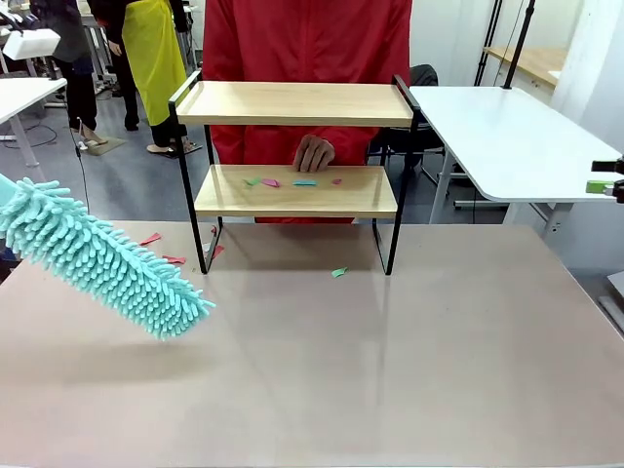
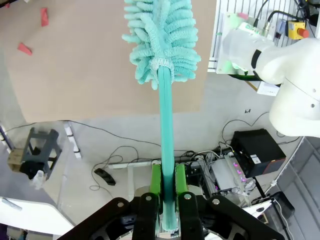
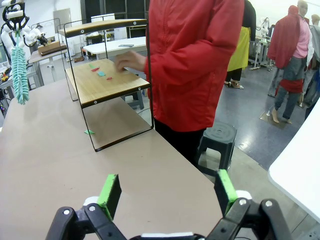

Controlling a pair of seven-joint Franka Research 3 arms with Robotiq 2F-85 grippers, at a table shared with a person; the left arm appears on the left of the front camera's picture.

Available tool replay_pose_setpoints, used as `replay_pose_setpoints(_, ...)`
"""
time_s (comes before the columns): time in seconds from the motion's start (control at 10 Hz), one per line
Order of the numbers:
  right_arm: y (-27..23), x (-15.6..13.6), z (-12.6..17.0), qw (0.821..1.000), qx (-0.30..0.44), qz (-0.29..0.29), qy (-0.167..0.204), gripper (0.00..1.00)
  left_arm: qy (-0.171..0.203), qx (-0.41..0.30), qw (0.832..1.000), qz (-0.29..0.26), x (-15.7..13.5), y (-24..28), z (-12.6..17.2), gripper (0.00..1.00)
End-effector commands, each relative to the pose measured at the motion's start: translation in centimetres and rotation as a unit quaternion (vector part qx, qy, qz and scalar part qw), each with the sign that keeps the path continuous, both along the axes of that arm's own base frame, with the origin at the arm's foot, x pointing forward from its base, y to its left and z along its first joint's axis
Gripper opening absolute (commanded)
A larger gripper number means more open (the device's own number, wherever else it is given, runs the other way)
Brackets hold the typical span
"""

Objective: Clean the shelf.
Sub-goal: Clean the specific section of the Shelf indicated by the human with the Duster.

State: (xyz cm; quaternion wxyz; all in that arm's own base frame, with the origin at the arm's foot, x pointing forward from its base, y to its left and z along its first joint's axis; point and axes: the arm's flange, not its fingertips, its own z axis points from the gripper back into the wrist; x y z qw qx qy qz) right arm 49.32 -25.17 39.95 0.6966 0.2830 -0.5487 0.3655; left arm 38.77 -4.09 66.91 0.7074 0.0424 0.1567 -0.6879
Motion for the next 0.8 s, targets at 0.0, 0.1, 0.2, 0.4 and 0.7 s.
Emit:
replay_pose_setpoints(0.0, 0.14, 0.07, 0.33, 1.0, -0.001, 0.001, -0.003, 1.0, -0.003, 0.001, 1.0, 0.003, -0.06, 0.18, 0.36, 0.13)
replay_pose_setpoints(0.1, 0.14, 0.07, 0.33, 1.0, -0.001, 0.001, -0.003, 1.0, -0.003, 0.001, 1.0, 0.003, -0.06, 0.18, 0.36, 0.13)
replay_pose_setpoints(0.2, 0.14, 0.07, 0.33, 1.0, -0.001, 0.001, -0.003, 1.0, -0.003, 0.001, 1.0, 0.003, -0.06, 0.18, 0.36, 0.13)
replay_pose_setpoints(0.4, 0.14, 0.07, 0.33, 1.0, -0.001, 0.001, -0.003, 1.0, -0.003, 0.001, 1.0, 0.003, -0.06, 0.18, 0.36, 0.13)
replay_pose_setpoints(0.7, 0.14, 0.07, 0.33, 1.0, -0.001, 0.001, -0.003, 1.0, -0.003, 0.001, 1.0, 0.003, -0.06, 0.18, 0.36, 0.13)
